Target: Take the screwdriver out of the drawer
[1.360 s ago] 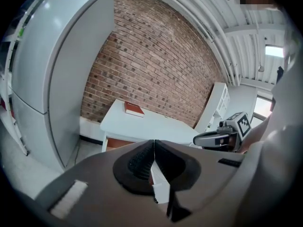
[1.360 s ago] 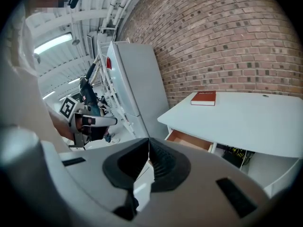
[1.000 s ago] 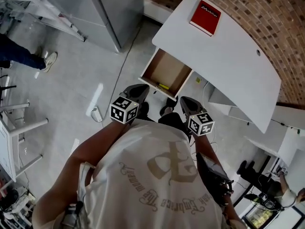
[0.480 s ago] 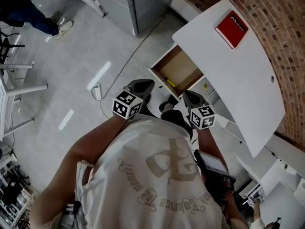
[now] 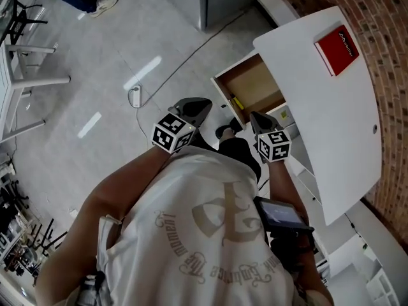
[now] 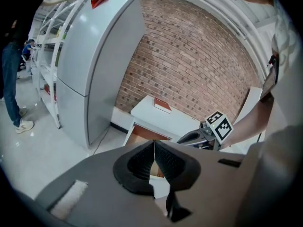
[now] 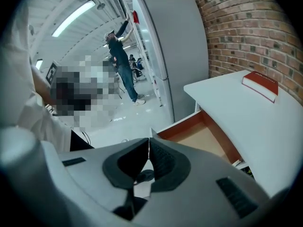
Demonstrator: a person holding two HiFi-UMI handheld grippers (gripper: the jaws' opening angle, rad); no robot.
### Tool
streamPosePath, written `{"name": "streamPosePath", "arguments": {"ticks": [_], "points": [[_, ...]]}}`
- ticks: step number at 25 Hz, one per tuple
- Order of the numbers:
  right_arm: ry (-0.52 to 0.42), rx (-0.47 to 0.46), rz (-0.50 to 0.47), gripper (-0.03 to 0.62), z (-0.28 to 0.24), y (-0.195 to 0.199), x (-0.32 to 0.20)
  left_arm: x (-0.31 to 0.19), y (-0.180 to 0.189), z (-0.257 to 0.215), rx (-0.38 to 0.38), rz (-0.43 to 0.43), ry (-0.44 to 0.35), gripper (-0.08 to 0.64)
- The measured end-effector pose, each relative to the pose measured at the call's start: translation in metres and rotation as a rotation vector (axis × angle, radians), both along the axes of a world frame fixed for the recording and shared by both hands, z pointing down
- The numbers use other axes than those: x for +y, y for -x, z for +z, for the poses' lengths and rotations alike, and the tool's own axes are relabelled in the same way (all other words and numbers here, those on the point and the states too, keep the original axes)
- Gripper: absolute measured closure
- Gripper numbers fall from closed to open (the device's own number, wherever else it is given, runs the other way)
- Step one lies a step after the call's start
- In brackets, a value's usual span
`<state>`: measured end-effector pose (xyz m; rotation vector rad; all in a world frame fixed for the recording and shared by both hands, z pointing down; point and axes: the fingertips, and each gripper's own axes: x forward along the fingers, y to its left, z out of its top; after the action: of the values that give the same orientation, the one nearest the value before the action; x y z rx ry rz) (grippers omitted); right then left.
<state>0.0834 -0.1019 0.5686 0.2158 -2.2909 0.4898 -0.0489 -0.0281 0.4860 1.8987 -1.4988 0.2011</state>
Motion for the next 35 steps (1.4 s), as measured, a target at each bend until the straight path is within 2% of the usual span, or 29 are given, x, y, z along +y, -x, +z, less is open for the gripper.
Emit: {"name": "streamPosePath", "arguments": {"ticks": [9,15,22,28,35], "points": [[0.042,0.102,-0.09,0.586,0.054,-0.009,-0.001,-0.001,-0.013,0.017,-0.016,-0.002,0.034,0.551],[0.05,0.166,-0.155,0.586,0.091,-0.008,0.001,0.0,-0.023,0.033,-0.001,-0.004,0.061,0.551],[0.078,0.179,-0.185,0.586,0.115,-0.005,-0.003,0.0,-0.027,0.059,0.015,-0.022,0.103,0.551],[0.107,0.188,-0.188,0.586,0.139,-0.005,-0.014,-0.003,-0.027,0.078,0.044,-0.074,0.118,0.551],[0.117,0.231,-0.279,0.584,0.164,-0.001,-0.016,0.006,-0.036,0.102,0.077,-0.102,0.142,0.551]]}}
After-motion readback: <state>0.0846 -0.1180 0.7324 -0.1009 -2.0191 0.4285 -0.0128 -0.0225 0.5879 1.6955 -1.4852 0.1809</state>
